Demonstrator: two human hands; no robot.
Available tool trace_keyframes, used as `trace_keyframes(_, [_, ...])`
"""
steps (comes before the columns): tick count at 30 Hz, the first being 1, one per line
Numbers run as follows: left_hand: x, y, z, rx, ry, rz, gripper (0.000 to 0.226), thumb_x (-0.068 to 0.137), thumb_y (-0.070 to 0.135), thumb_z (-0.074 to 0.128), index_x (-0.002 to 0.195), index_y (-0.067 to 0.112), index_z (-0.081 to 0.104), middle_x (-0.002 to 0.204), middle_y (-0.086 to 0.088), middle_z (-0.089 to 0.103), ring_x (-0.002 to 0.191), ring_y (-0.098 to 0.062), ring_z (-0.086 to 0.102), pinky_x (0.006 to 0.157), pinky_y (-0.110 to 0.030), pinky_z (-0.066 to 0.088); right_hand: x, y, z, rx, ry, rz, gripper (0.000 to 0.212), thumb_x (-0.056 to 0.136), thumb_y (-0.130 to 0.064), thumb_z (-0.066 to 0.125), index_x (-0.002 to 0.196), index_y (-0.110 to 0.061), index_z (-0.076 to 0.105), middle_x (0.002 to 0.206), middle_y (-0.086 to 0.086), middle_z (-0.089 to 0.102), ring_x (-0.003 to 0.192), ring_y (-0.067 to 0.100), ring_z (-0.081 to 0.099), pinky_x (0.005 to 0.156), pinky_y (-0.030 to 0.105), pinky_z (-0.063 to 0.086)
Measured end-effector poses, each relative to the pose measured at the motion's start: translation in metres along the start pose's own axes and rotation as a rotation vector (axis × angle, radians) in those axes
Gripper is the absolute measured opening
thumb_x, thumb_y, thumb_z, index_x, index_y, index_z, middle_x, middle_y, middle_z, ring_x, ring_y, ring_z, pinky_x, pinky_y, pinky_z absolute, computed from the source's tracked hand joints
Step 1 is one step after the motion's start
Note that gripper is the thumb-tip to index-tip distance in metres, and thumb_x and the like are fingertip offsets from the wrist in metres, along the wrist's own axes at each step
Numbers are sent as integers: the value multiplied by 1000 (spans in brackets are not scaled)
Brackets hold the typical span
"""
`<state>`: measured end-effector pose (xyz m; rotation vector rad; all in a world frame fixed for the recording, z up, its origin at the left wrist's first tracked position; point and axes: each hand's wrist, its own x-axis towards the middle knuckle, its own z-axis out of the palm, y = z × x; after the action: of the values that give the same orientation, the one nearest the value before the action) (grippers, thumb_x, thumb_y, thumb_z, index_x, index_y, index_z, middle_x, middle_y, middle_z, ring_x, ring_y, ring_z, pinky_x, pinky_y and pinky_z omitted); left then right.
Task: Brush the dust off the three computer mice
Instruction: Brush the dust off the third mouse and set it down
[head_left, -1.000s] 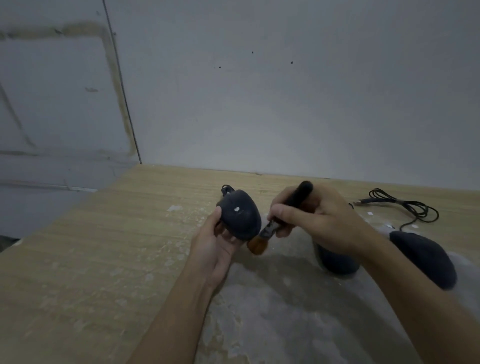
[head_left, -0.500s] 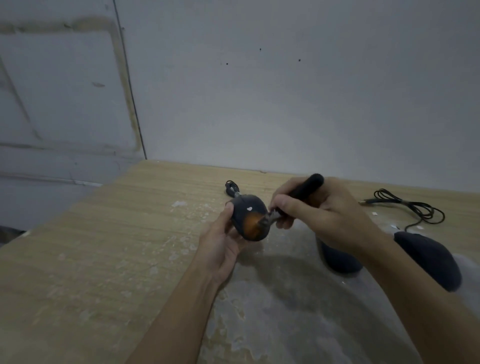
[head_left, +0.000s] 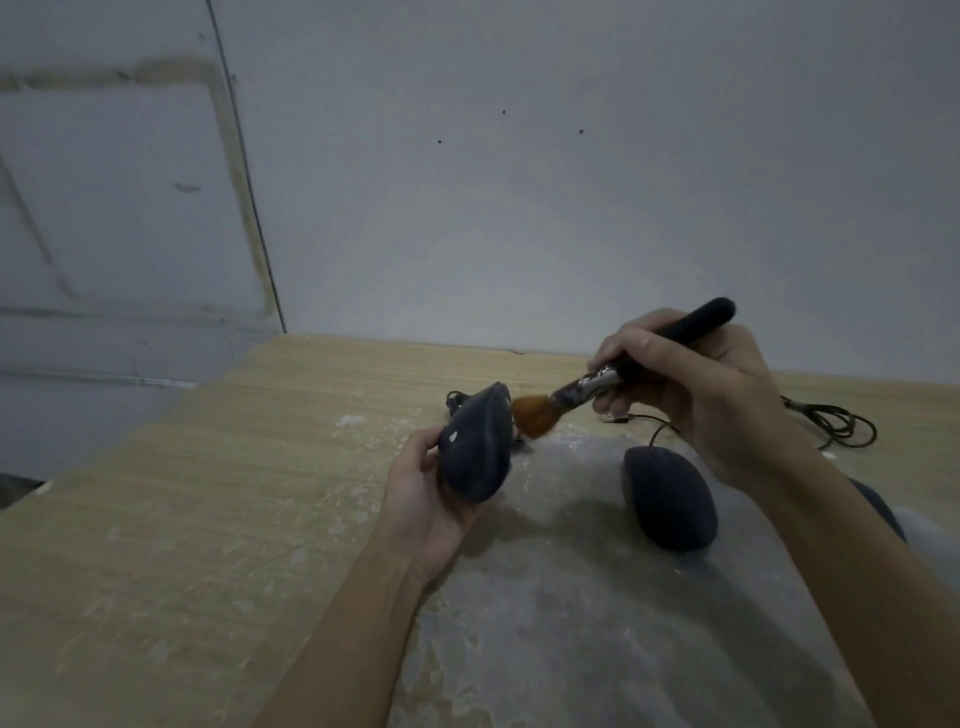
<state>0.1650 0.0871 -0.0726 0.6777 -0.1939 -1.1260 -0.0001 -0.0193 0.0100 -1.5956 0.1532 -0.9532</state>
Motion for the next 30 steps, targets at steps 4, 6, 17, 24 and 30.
trace_keyframes(4, [0, -1, 4, 7, -39, -29, 31, 91, 23, 42, 106, 2, 59, 96, -17, 65, 78, -24, 63, 53, -28, 57, -3, 10, 11, 17, -84, 57, 15, 77, -13, 60, 77, 1, 67, 78, 15, 68, 69, 24, 68, 63, 24, 58])
trace_keyframes(6, [-2, -1, 5, 6, -74, -41, 33, 87, 22, 46, 107, 0, 60, 103, -20, 65, 88, -27, 61, 58, -28, 58, -1, 17, 13, -68, 62, -4, 13, 79, -9, 58, 83, 1, 66, 84, 14, 68, 78, 24, 70, 70, 25, 58])
trace_keyframes(17, [1, -3, 3, 63, -76, 22, 30, 94, 23, 41, 92, 4, 64, 77, -12, 72, 64, -20, 68, 51, -26, 56, -1, 19, 5, -8, 67, 73, 16, 84, -8, 58, 73, -2, 67, 75, 17, 66, 60, 25, 67, 58, 23, 57])
trace_keyframes(24, [-1, -4, 1, 94, -79, 18, 32, 95, 24, 39, 93, 4, 64, 81, -14, 70, 68, -21, 66, 49, -24, 57, 0, 17, 5, 11, 82, 40, 14, 84, -5, 57, 74, 0, 66, 74, 13, 67, 66, 25, 67, 61, 26, 58])
trace_keyframes(30, [-1, -4, 4, 125, -71, 49, 30, 95, 22, 39, 92, 6, 64, 71, -10, 72, 57, -16, 68, 48, -23, 56, -1, 15, 7, -19, 12, 75, 16, 83, -11, 60, 74, 1, 67, 77, 21, 66, 64, 27, 67, 58, 23, 57])
